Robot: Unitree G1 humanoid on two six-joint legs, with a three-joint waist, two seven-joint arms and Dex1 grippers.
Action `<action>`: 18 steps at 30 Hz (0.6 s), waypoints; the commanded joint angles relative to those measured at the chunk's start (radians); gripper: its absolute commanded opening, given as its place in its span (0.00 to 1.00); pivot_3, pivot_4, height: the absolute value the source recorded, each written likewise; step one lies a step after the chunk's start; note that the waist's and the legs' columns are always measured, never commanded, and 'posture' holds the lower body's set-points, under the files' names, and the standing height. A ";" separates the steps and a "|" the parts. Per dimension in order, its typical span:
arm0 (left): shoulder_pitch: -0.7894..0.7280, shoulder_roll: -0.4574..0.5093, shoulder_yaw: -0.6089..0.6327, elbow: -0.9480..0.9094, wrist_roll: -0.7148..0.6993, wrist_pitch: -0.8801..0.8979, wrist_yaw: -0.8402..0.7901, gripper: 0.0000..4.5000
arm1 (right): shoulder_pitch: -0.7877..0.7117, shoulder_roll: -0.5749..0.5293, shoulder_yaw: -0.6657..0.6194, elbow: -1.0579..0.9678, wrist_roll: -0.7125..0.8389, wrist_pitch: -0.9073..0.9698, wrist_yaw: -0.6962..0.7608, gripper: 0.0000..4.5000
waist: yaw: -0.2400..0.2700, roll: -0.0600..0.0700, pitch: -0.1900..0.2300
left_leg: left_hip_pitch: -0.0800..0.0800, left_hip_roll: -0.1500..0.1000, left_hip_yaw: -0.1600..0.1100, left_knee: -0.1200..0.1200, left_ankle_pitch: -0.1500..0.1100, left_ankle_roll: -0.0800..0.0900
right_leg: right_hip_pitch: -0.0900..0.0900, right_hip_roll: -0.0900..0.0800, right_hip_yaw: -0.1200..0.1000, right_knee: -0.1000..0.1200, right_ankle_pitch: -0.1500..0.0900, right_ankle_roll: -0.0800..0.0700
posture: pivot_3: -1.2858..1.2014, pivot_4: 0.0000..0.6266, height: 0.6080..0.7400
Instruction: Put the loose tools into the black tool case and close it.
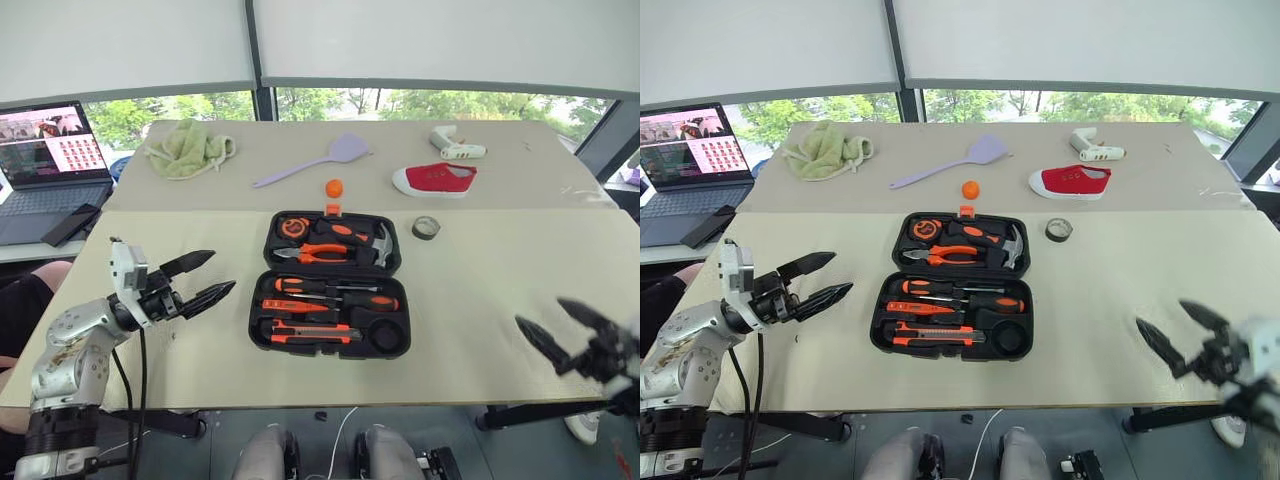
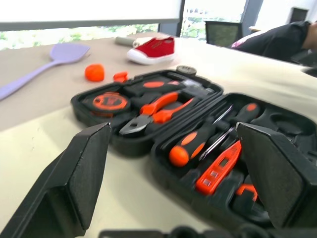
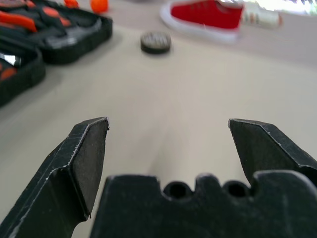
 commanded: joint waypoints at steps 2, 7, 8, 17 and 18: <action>-0.028 -0.029 -0.049 -0.061 0.007 -0.004 0.011 0.98 | -0.330 -0.154 0.225 0.123 -0.136 0.190 -0.004 1.00 | -0.003 0.000 0.001 | 0.000 0.001 0.000 0.000 0.004 0.006 | 0.000 0.002 -0.001 0.000 -0.001 -0.001 | 0.52 0.24 1.00; -0.059 -0.062 -0.090 -0.074 0.026 -0.016 0.032 0.98 | -0.842 -0.132 0.555 0.435 -0.380 0.289 0.037 1.00 | -0.008 0.000 0.002 | -0.005 0.000 0.001 -0.001 0.009 -0.002 | -0.007 0.002 -0.001 0.002 -0.001 -0.002 | 0.52 0.24 1.00; -0.070 -0.069 -0.099 -0.067 0.033 -0.022 0.034 0.98 | -0.964 -0.101 0.638 0.544 -0.445 0.283 0.077 1.00 | -0.013 0.000 0.002 | -0.008 -0.001 0.001 -0.001 0.010 -0.003 | -0.010 0.002 -0.001 0.003 -0.001 -0.002 | 0.52 0.24 1.00; -0.071 -0.101 -0.132 -0.072 0.074 -0.056 0.055 0.98 | -1.402 0.103 0.905 1.214 -0.762 -0.035 0.053 1.00 | -0.008 0.001 0.003 | -0.017 -0.001 0.006 -0.001 0.011 -0.005 | -0.018 0.002 -0.002 0.003 -0.002 0.000 | 0.52 0.24 1.00; -0.064 -0.100 -0.131 -0.081 0.075 -0.056 0.057 0.98 | -1.418 0.118 0.912 1.247 -0.775 -0.033 0.062 1.00 | -0.010 0.001 0.003 | -0.018 -0.002 0.007 0.000 0.011 -0.005 | -0.019 0.001 -0.002 0.004 -0.001 0.001 | 0.52 0.24 1.00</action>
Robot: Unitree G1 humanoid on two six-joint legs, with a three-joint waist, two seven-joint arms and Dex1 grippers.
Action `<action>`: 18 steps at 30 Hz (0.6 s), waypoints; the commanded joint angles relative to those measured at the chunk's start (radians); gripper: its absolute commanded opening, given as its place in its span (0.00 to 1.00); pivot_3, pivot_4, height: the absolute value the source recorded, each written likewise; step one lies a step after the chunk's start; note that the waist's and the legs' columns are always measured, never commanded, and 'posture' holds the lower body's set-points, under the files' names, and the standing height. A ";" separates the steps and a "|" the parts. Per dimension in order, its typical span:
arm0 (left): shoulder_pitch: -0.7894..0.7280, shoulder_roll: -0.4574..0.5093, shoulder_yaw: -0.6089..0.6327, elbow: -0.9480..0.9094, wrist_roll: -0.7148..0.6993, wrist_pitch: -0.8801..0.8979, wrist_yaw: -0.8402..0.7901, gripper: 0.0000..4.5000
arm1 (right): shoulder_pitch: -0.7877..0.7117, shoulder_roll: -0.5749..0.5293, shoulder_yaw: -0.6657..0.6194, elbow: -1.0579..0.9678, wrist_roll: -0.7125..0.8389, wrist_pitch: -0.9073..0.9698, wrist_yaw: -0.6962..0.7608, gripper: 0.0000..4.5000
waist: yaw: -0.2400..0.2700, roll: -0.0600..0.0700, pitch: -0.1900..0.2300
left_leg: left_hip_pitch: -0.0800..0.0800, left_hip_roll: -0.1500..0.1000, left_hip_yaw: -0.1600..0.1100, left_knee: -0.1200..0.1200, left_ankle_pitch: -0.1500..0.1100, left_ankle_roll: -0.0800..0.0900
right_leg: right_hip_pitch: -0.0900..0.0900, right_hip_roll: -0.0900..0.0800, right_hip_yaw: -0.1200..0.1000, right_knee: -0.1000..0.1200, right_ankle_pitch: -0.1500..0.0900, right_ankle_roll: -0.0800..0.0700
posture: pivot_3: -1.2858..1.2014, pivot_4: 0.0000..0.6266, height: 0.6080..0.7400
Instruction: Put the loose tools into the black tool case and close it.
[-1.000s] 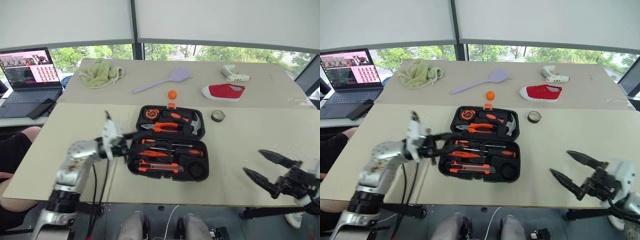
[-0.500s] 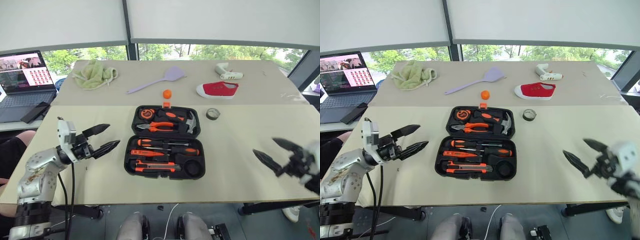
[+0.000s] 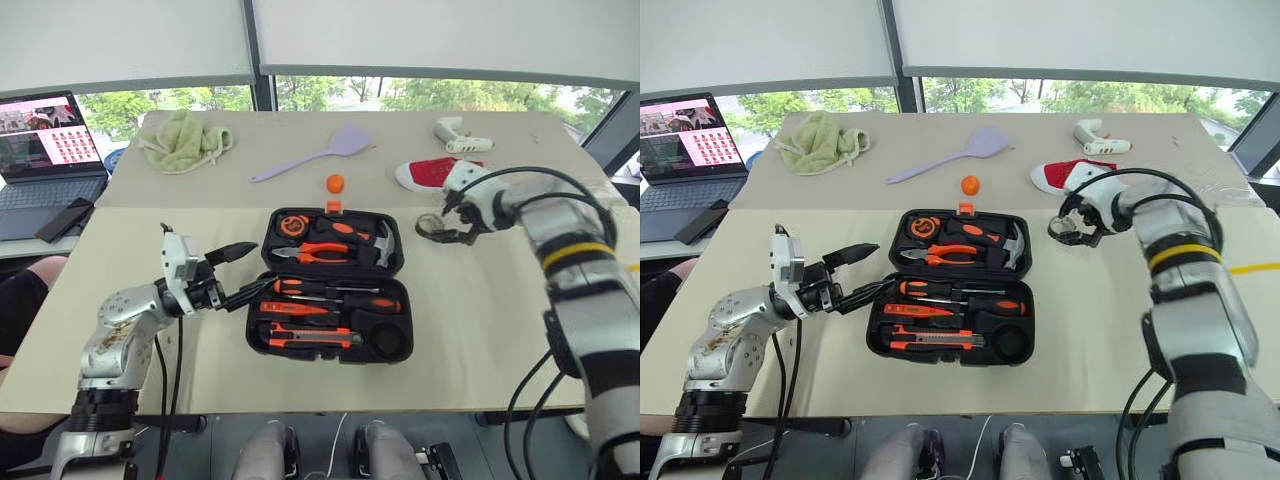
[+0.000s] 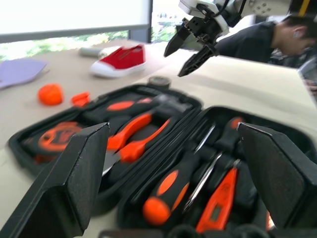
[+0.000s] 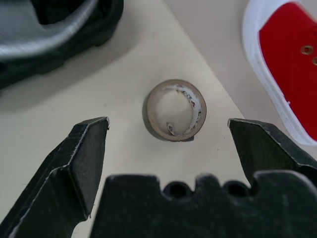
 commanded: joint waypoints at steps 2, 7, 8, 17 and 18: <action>0.029 0.000 0.006 -0.059 0.006 -0.028 0.013 0.98 | -0.080 0.036 0.019 0.139 -0.073 -0.035 0.017 1.00 | -0.002 0.000 0.000 | -0.001 0.000 0.000 0.000 0.000 0.000 | 0.000 0.000 -0.001 0.000 0.001 0.001 | 0.52 0.24 1.00; 0.042 0.007 0.023 -0.071 0.004 -0.030 0.025 0.98 | -0.106 0.077 0.007 0.183 -0.101 -0.056 0.045 1.00 | -0.008 0.001 0.000 | 0.000 0.001 0.000 0.000 0.000 0.000 | 0.000 0.000 -0.001 -0.001 0.000 0.001 | 0.52 0.24 1.00; 0.041 0.008 0.023 -0.070 0.004 -0.031 0.025 0.98 | -0.108 0.081 0.003 0.187 -0.102 -0.059 0.052 1.00 | -0.010 0.001 0.000 | 0.001 0.001 0.000 0.000 0.000 0.000 | 0.000 0.001 -0.001 -0.001 0.000 0.001 | 0.52 0.24 1.00; 0.010 0.022 0.010 -0.082 0.009 -0.021 0.034 1.00 | -0.099 0.138 -0.021 0.217 -0.125 -0.091 0.005 0.64 | -0.030 0.001 0.000 | 0.003 0.001 0.000 0.000 0.001 -0.001 | 0.001 0.001 0.000 0.001 0.000 0.001 | 0.52 0.24 1.00; 0.011 0.024 0.009 -0.086 0.009 -0.019 0.034 1.00 | -0.097 0.139 -0.023 0.219 -0.128 -0.093 -0.004 0.64 | -0.030 0.001 0.000 | 0.003 0.001 0.000 0.000 0.001 -0.002 | 0.001 0.001 0.000 0.001 0.000 0.000 | 0.52 0.24 1.00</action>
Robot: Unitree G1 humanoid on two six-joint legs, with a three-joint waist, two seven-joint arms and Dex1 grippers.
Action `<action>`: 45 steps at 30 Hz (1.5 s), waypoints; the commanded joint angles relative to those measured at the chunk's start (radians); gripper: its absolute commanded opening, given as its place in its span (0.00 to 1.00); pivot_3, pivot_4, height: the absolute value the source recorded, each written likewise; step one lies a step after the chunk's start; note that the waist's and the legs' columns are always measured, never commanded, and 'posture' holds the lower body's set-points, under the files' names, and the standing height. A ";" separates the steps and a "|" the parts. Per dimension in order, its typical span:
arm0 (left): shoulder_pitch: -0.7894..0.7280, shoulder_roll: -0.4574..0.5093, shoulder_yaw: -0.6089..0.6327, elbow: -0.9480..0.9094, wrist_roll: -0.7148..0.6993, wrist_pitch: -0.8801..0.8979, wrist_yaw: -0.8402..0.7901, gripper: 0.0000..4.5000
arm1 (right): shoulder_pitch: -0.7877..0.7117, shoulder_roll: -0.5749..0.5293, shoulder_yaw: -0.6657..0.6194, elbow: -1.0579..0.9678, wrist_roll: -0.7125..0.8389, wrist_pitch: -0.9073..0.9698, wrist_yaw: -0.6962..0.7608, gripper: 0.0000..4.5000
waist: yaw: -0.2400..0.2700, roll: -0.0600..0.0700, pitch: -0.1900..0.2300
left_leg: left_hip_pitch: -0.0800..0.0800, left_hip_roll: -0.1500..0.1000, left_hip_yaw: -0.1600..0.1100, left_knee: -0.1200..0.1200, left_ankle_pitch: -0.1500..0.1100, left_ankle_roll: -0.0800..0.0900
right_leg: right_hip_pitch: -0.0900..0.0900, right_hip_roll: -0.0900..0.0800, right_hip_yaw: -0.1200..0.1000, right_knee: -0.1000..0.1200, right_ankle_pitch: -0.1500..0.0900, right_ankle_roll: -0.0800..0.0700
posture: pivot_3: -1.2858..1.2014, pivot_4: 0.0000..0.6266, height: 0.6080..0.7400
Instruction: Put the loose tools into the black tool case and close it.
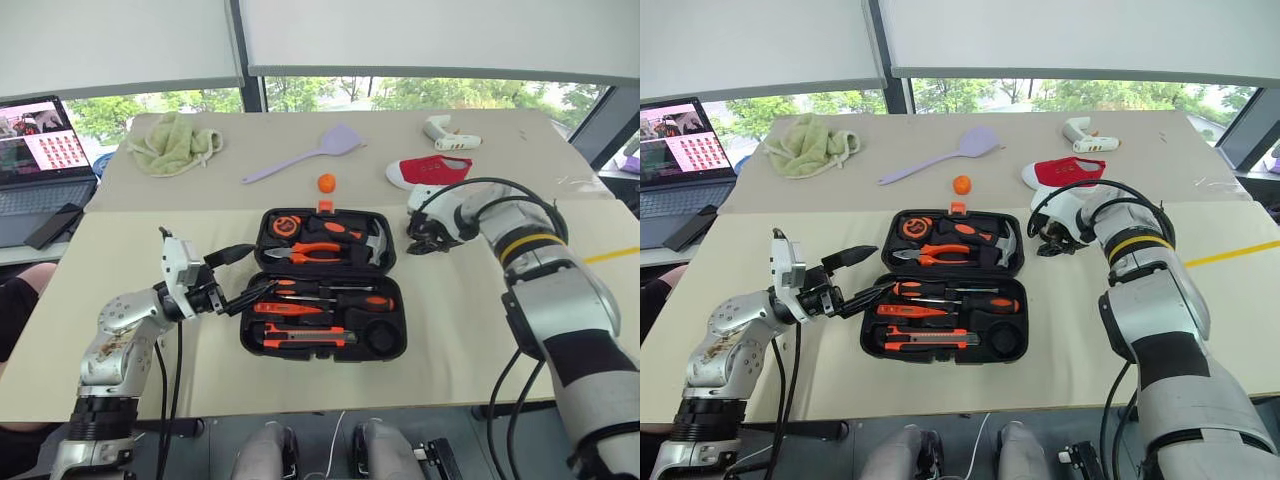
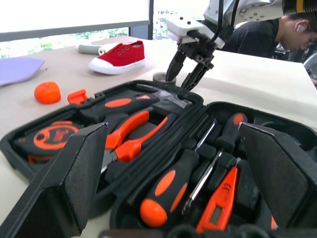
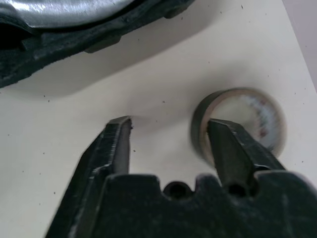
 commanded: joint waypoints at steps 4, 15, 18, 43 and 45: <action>-0.006 0.025 0.001 -0.059 0.002 0.006 0.007 1.00 | -0.014 0.002 -0.028 0.009 -0.018 -0.019 -0.048 0.40 | -0.001 0.000 0.000 | 0.000 0.000 0.000 0.000 0.000 0.000 | 0.000 0.000 0.000 0.000 0.000 0.000 | 0.52 0.24 1.00; 0.042 0.048 -0.003 -0.105 -0.014 -0.011 -0.061 1.00 | -0.079 -0.084 -0.169 -0.055 0.120 -0.091 0.331 0.01 | 0.000 0.001 0.001 | 0.000 0.000 0.001 0.000 0.000 0.000 | 0.000 0.000 0.001 0.000 0.000 0.000 | 0.52 0.24 1.00; 0.061 0.064 -0.016 -0.109 -0.012 -0.034 -0.125 1.00 | -0.085 -0.109 -0.179 -0.149 0.235 0.030 0.569 0.01 | -0.001 0.001 0.001 | 0.000 0.000 0.001 0.000 0.000 0.000 | -0.001 0.000 0.001 0.000 0.000 0.000 | 0.52 0.24 1.00; 0.169 0.095 -0.067 -0.164 -0.004 -0.071 -0.197 1.00 | 0.627 -0.482 0.160 -1.695 0.678 0.782 0.341 0.01 | 0.039 0.000 0.001 | -0.002 0.001 -0.006 0.003 -0.004 0.003 | 0.000 -0.001 -0.002 -0.001 0.001 -0.002 | 0.52 0.24 1.00; 0.169 0.095 -0.067 -0.164 -0.003 -0.071 -0.194 1.00 | 0.623 -0.492 0.175 -1.692 0.653 0.774 0.359 0.01 | 0.039 0.000 0.001 | -0.001 0.001 -0.006 0.003 -0.004 0.003 | 0.001 -0.001 -0.002 -0.001 0.001 -0.002 | 0.52 0.24 1.00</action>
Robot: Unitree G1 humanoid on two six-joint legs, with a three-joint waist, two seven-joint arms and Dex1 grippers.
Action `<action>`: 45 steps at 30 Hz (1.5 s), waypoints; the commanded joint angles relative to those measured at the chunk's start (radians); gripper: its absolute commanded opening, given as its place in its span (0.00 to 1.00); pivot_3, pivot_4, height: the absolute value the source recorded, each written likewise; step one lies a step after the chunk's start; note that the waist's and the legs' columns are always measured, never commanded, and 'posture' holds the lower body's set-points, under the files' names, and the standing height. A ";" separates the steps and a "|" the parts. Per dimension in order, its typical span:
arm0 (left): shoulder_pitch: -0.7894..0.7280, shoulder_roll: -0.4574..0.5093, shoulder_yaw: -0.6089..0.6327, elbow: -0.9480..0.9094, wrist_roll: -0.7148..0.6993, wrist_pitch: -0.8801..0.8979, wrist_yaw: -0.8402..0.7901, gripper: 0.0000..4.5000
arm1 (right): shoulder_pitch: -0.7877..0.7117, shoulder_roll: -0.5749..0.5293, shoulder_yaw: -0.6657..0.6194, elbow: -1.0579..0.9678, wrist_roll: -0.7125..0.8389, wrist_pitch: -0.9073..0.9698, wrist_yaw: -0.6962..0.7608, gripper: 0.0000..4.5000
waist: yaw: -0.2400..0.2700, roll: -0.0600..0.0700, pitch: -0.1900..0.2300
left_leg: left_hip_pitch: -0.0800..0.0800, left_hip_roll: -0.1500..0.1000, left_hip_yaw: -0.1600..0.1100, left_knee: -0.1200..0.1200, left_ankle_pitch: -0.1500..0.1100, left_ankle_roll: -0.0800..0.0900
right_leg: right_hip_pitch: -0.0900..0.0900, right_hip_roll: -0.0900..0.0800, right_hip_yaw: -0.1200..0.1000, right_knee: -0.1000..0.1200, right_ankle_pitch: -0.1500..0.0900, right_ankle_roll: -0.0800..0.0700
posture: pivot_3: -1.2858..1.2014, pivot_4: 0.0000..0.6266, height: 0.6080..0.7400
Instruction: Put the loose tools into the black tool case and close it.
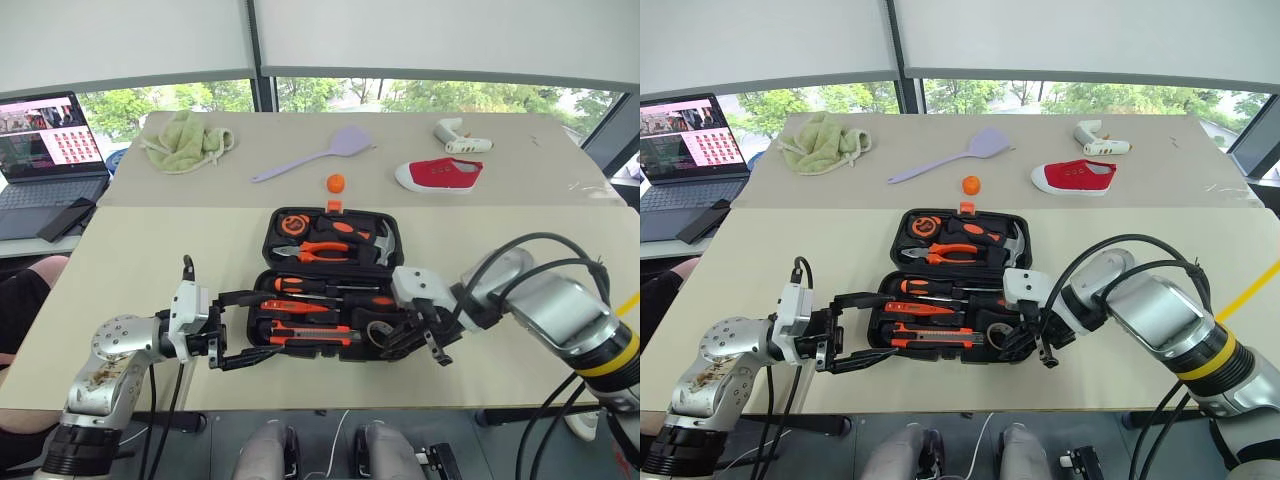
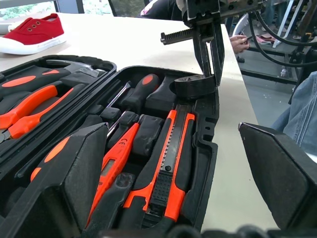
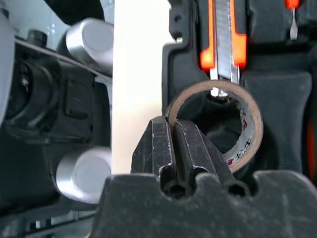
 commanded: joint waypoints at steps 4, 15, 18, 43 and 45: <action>-0.002 0.006 0.009 -0.029 -0.008 -0.007 0.010 1.00 | -0.009 -0.026 0.049 0.003 -0.101 -0.028 0.026 0.01 | 0.002 -0.001 0.000 | 0.000 0.000 0.000 0.000 0.000 0.000 | 0.000 0.000 0.000 0.000 0.000 0.000 | 0.52 0.24 1.00; 0.022 0.033 0.041 -0.033 -0.011 -0.005 0.024 1.00 | -0.045 -0.031 0.022 0.014 -0.120 -0.097 0.137 0.74 | 0.005 -0.002 0.000 | -0.001 0.000 0.000 0.000 0.000 0.000 | 0.000 0.000 0.000 -0.001 -0.001 0.001 | 0.52 0.24 1.00; 0.032 0.033 0.073 -0.035 -0.032 0.011 0.052 1.00 | -0.045 -0.016 -0.094 0.032 0.014 -0.087 0.202 0.96 | 0.004 -0.003 0.001 | -0.001 0.000 0.000 0.000 0.000 0.000 | 0.000 0.000 0.000 -0.001 -0.001 0.001 | 0.52 0.24 1.00; -0.261 -0.098 -0.070 0.266 0.191 0.192 0.406 0.07 | 0.183 0.269 -0.371 0.596 -0.227 -0.825 -0.244 0.00 | 0.002 -0.008 0.002 | 0.003 0.000 0.004 0.000 0.003 -0.002 | 0.002 0.002 0.001 0.002 0.000 0.002 | 0.52 0.24 1.00; -0.256 -0.091 -0.093 0.254 0.200 0.195 0.374 0.07 | 0.226 0.256 -0.378 0.533 -0.208 -0.791 -0.222 0.00 | 0.001 -0.008 0.002 | 0.002 0.000 0.004 0.000 0.003 -0.003 | 0.001 0.002 0.001 0.002 0.000 0.002 | 0.52 0.24 1.00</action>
